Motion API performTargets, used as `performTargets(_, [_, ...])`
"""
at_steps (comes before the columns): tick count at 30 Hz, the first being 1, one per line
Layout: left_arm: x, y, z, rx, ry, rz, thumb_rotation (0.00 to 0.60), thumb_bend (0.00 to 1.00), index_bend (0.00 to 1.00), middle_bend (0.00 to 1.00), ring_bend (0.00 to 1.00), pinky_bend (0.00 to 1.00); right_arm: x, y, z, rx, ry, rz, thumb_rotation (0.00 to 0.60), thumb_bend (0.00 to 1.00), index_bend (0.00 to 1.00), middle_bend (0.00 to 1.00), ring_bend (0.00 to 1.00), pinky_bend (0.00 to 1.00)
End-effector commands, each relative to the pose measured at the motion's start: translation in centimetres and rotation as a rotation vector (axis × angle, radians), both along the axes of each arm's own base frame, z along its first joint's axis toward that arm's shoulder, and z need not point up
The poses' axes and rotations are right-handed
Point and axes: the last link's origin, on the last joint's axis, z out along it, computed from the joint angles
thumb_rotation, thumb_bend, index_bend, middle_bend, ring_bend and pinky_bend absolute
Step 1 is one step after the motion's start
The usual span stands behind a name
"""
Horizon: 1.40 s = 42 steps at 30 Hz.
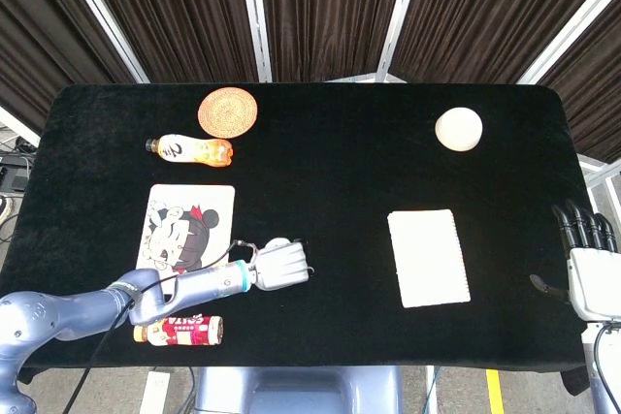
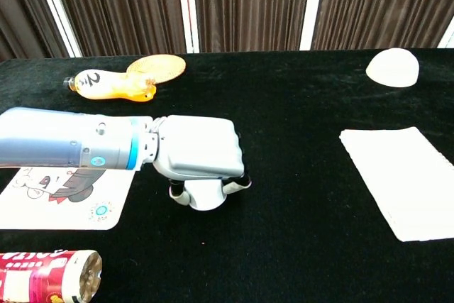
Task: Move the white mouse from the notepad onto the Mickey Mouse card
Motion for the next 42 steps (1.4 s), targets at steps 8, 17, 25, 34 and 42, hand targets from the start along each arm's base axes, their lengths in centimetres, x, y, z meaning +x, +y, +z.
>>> performTargets(8, [-2.2, 0.8, 4.6, 0.05, -0.002, -0.069, 0.6, 0.07, 0.67, 0.5, 0.46, 0.43, 0.3, 0.1, -0.4, 0.011, 0.01, 0.009, 0.6, 0.0, 0.02, 0.0, 0.0, 0.0])
performTargets(17, [-8.4, 0.5, 11.1, -0.013, 0.036, -0.209, 0.6, 0.07, 0.67, 0.5, 0.46, 0.43, 0.5, 0.3, -0.9, 0.018, 0.031, 0.013, 0.6, 0.0, 0.02, 0.0, 0.0, 0.0])
performTargets(25, [-15.0, 0.4, 14.9, -0.05, 0.088, -0.2, 0.6, 0.07, 0.67, 0.5, 0.46, 0.43, 0.8, 0.3, -1.6, 0.029, 0.052, 0.009, 0.6, 0.0, 0.02, 0.0, 0.0, 0.0])
performTargets(34, [-19.3, 0.5, 16.2, -0.062, 0.186, -0.188, 0.6, 0.07, 0.67, 0.5, 0.47, 0.46, 1.3, 0.0, -2.4, 0.032, 0.086, 0.011, 0.6, 0.0, 0.02, 0.0, 0.0, 0.0])
performTargets(42, [-19.6, 1.0, 15.1, -0.066, 0.203, -0.191, 0.6, 0.07, 0.67, 0.49, 0.47, 0.45, 1.1, -0.2, -2.4, 0.029, 0.094, 0.003, 0.6, 0.0, 0.02, 0.0, 0.0, 0.0])
